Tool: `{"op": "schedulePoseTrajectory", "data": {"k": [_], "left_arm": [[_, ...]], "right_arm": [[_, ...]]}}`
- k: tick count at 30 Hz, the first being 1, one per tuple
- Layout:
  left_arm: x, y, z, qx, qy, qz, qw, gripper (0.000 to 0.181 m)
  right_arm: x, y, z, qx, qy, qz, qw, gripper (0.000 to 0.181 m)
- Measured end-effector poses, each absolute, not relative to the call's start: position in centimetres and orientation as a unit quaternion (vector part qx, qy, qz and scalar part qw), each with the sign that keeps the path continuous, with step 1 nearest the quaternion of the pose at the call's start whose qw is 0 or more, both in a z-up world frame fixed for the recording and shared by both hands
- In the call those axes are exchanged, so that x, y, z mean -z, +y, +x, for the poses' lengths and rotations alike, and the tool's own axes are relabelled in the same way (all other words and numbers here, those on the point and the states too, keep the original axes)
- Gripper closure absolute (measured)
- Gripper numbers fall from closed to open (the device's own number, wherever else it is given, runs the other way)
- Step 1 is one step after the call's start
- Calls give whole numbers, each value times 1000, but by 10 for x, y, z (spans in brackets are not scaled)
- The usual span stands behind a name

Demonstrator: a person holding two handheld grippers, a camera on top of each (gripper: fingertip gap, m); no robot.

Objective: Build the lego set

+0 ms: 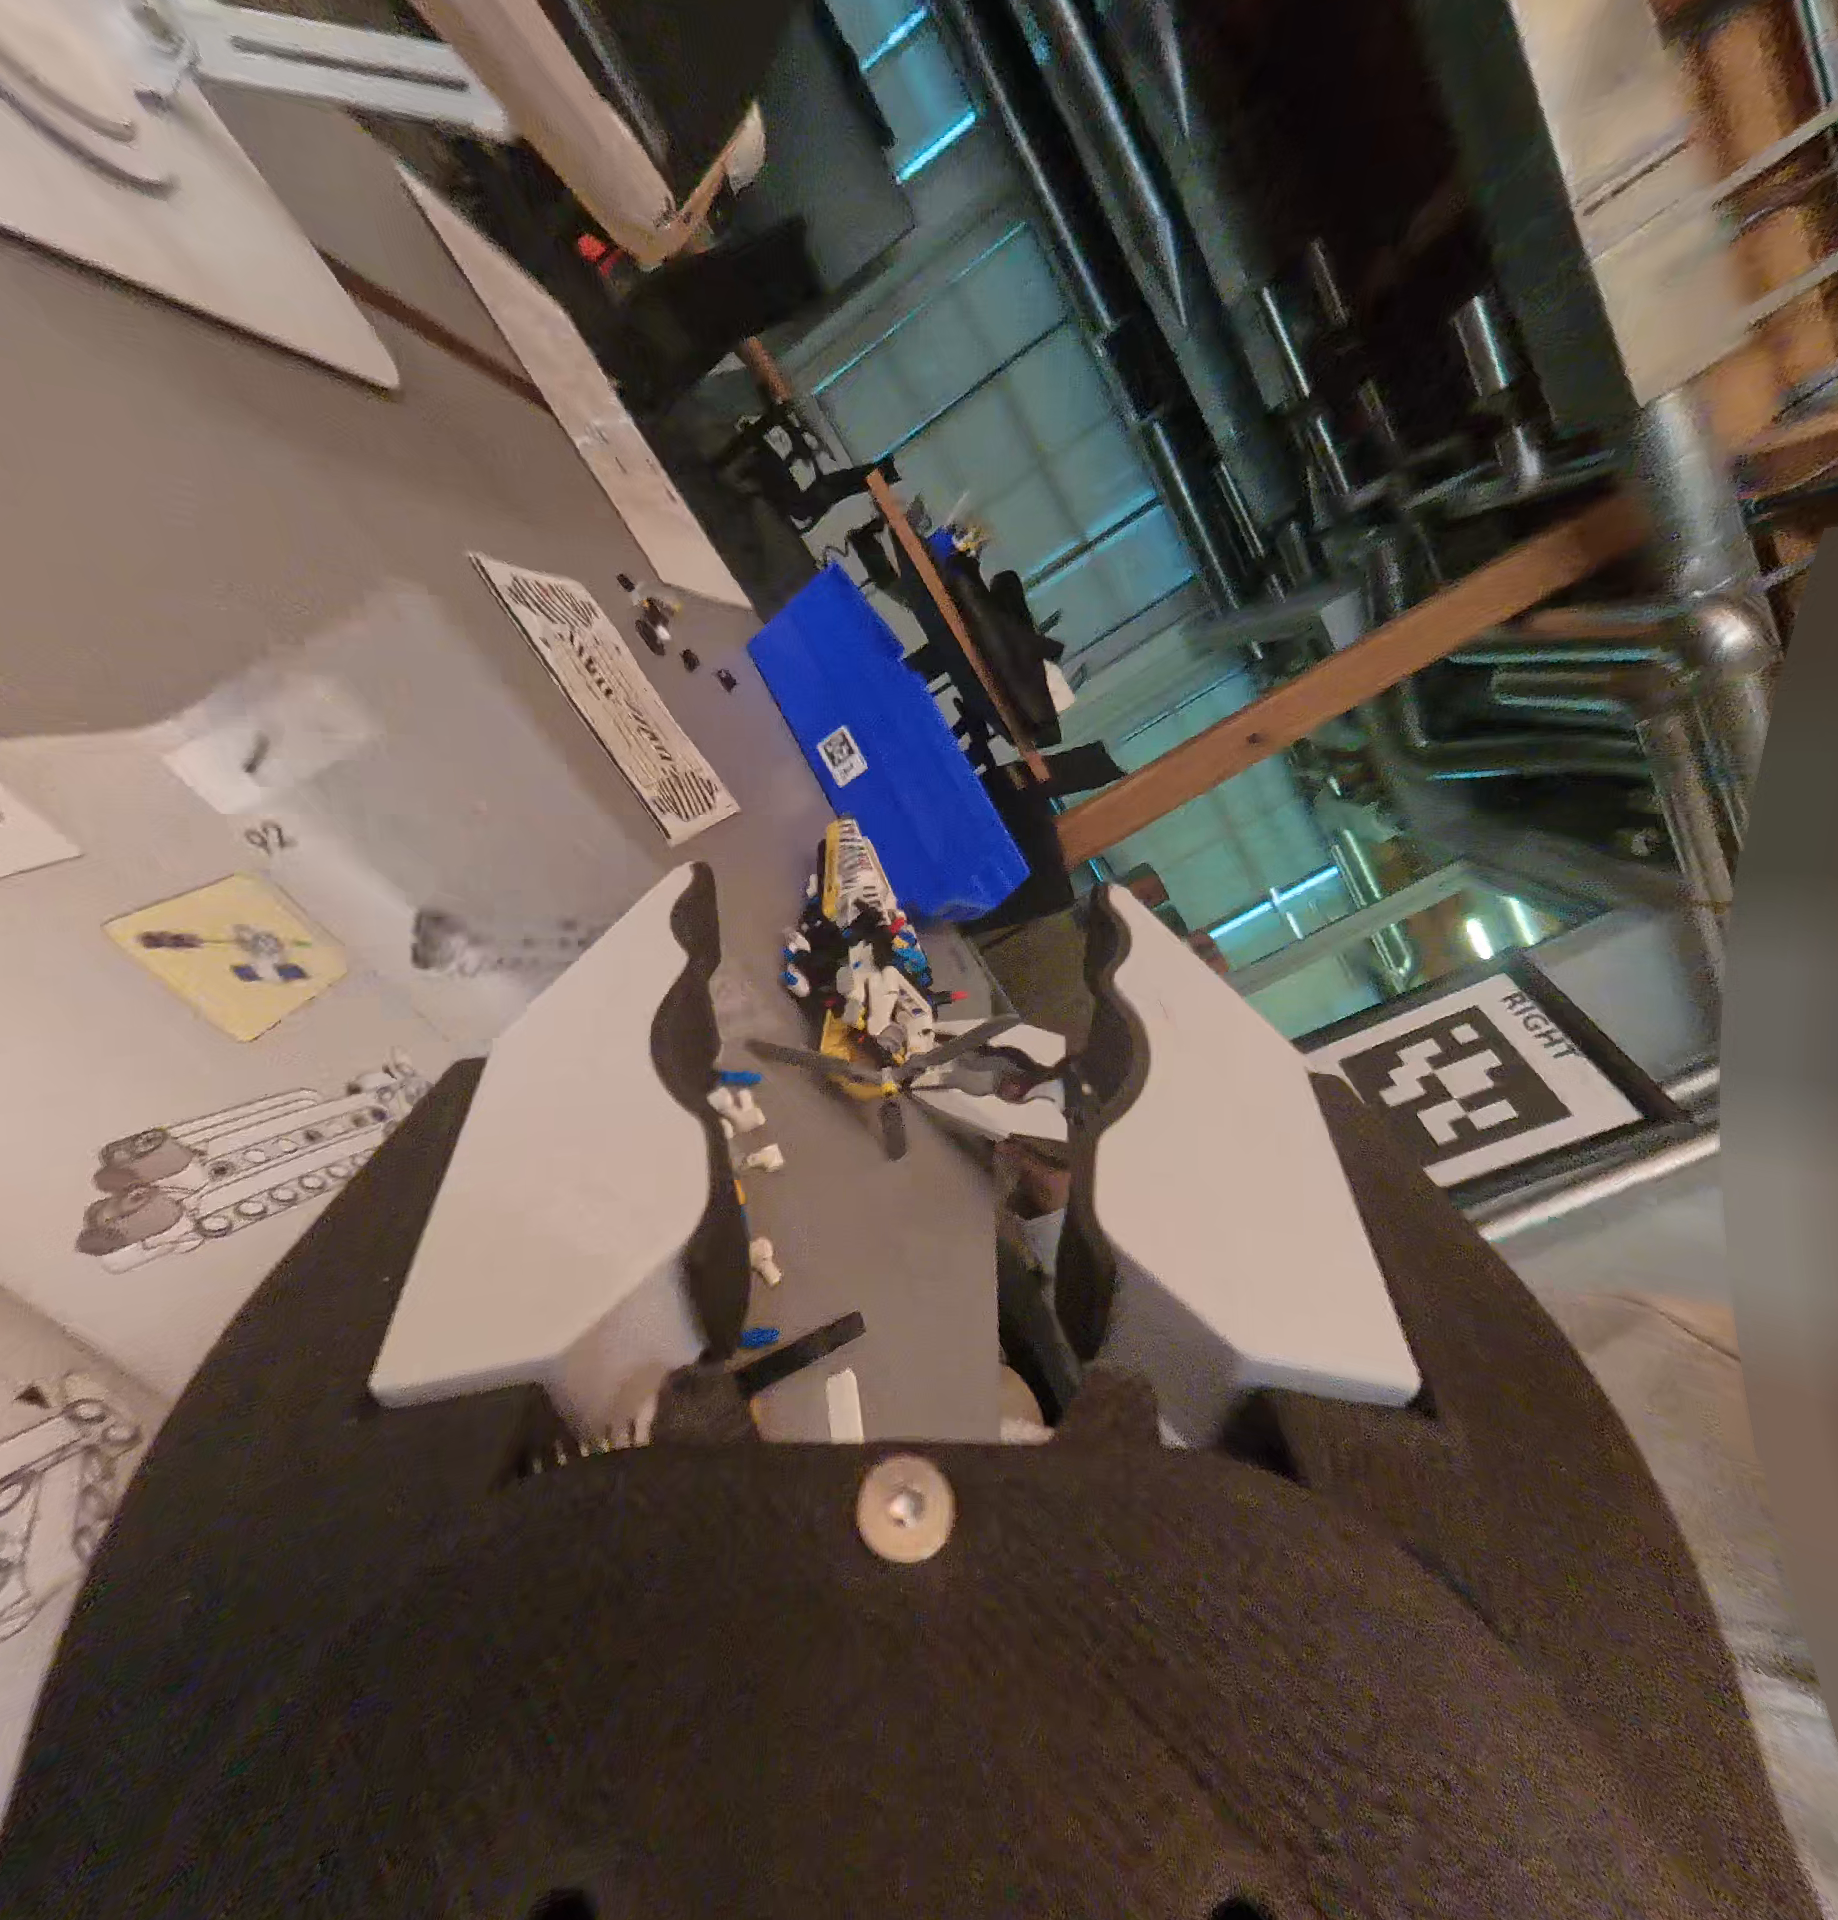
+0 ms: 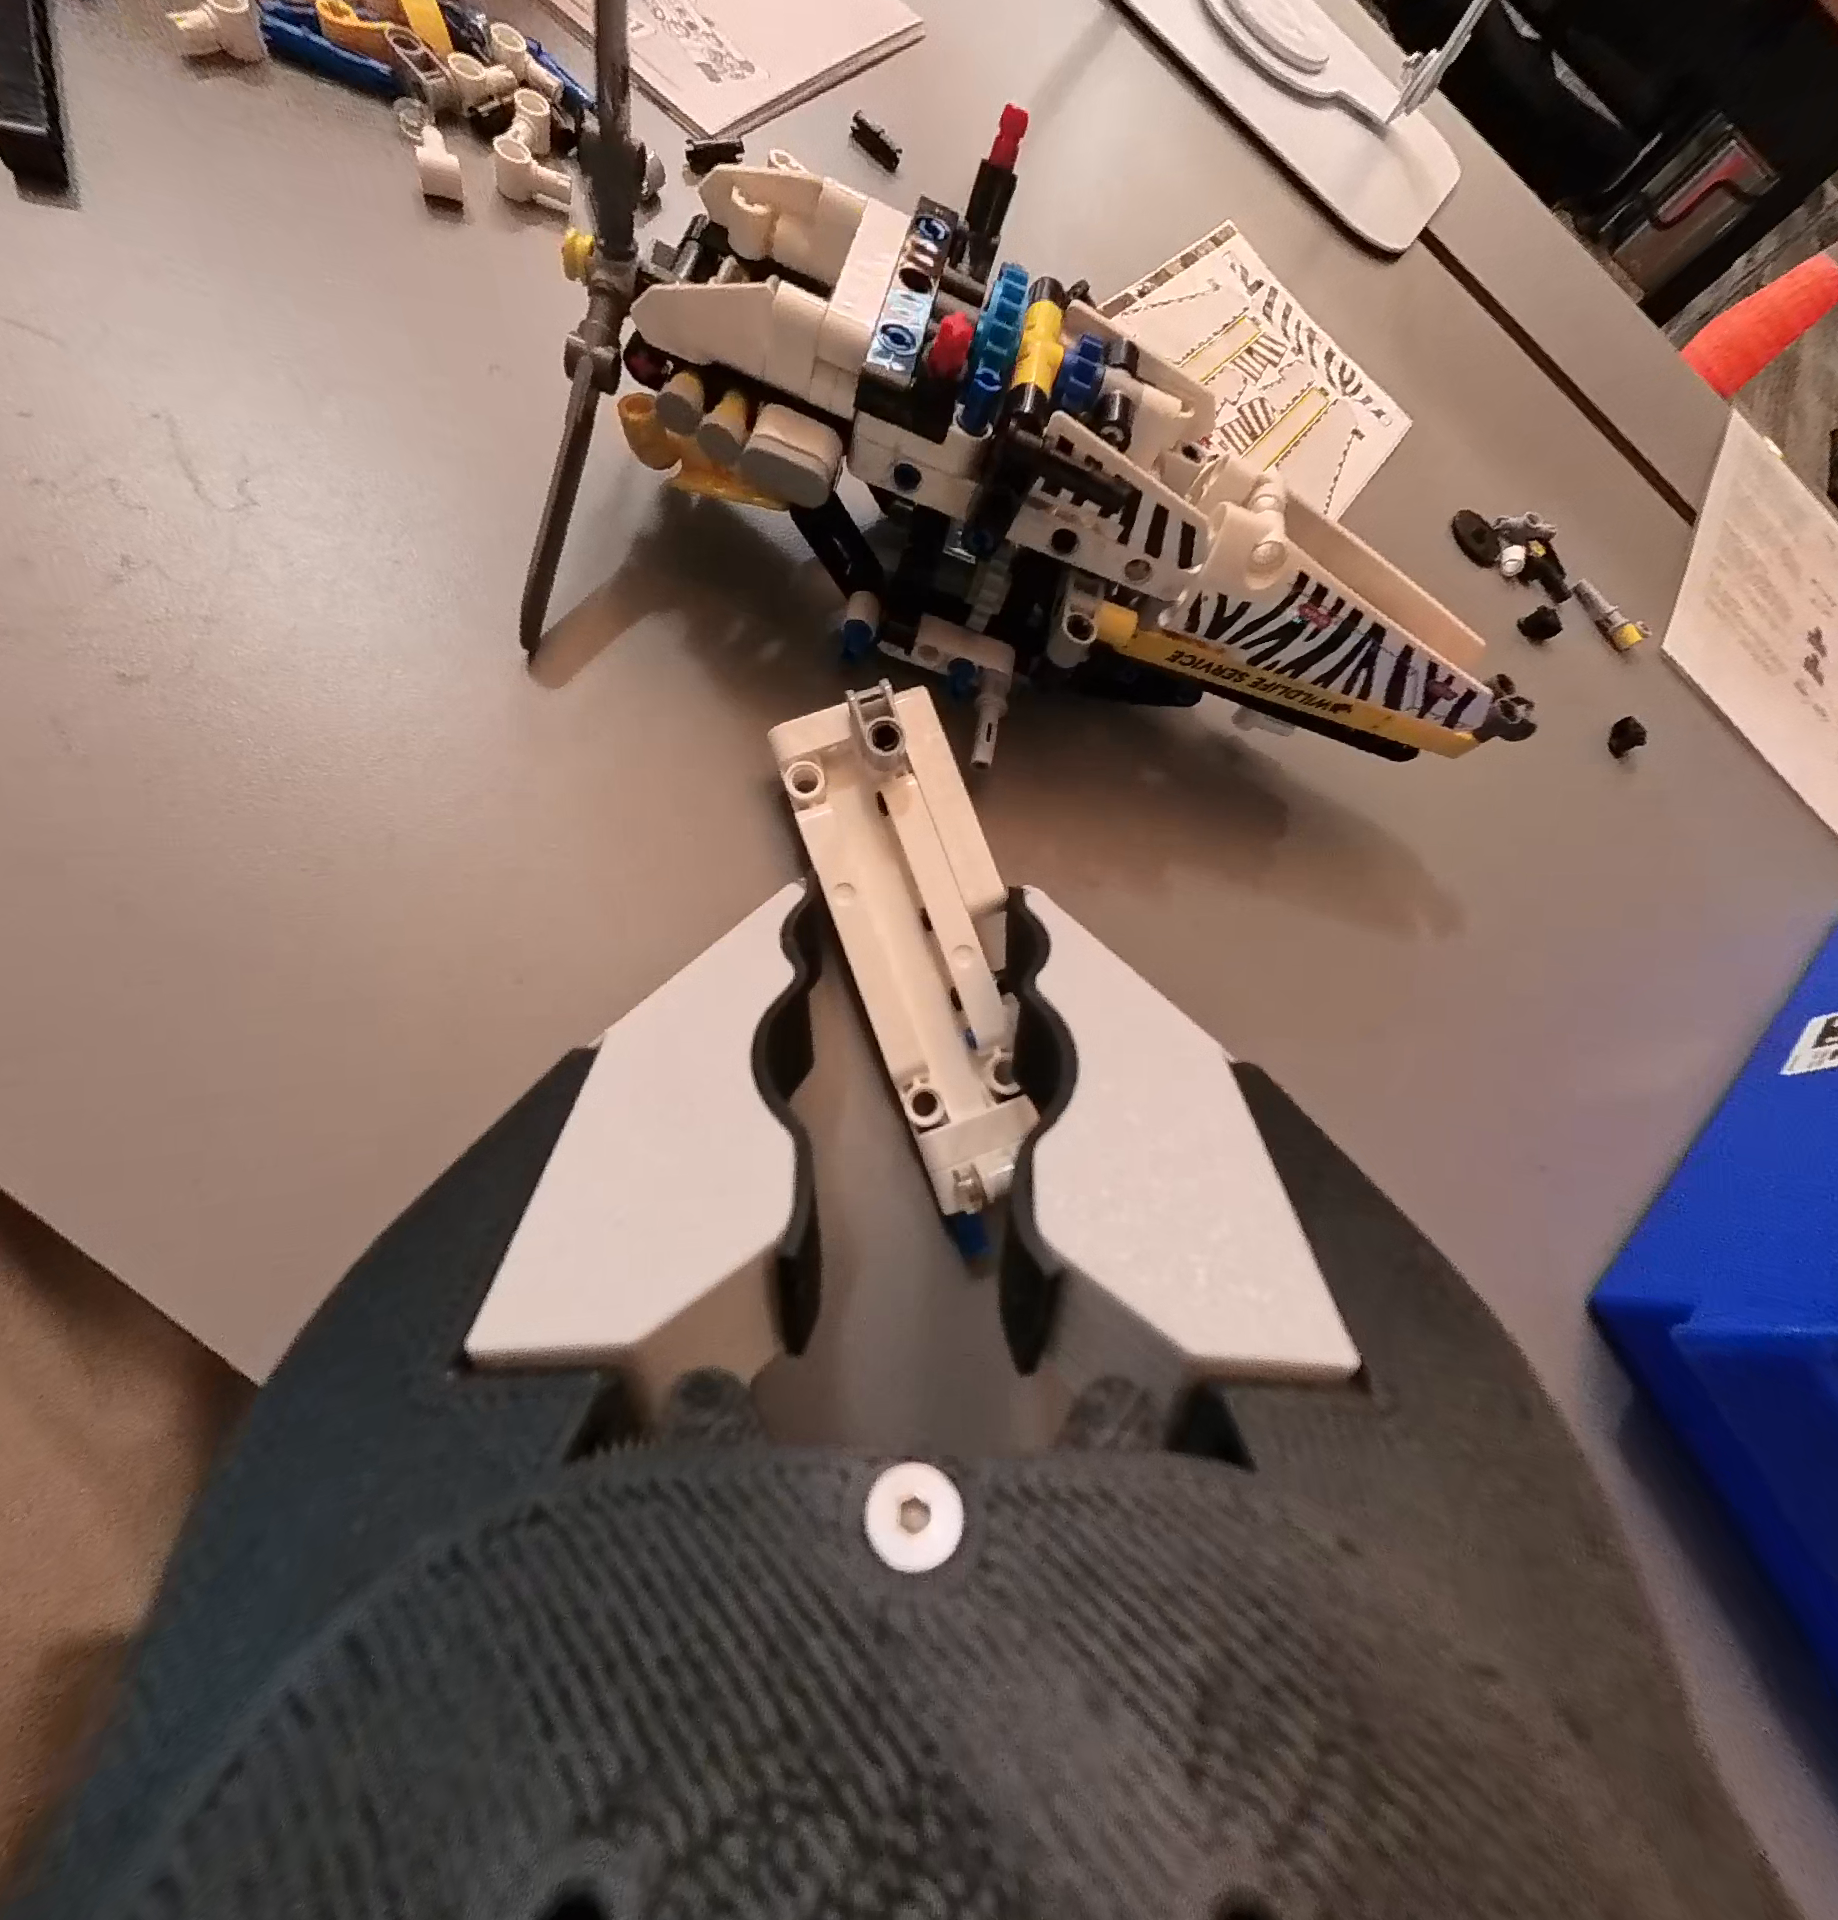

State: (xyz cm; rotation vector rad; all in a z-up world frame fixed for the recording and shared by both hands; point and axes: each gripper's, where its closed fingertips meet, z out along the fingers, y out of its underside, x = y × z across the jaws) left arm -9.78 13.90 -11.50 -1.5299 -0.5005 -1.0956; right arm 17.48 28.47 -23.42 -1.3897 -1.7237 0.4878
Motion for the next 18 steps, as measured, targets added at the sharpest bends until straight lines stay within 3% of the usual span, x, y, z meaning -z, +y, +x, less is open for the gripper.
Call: {"op": "schedulePoseTrajectory", "data": {"k": [9,18], "left_arm": [[117,117,-148,335,-266,-661,617,115],[126,119,-150,324,-267,-672,610,117]], "right_arm": [[235,285,175,-197,-689,-557,420,147],[235,285,175,-197,-688,-557,421,147]]}}
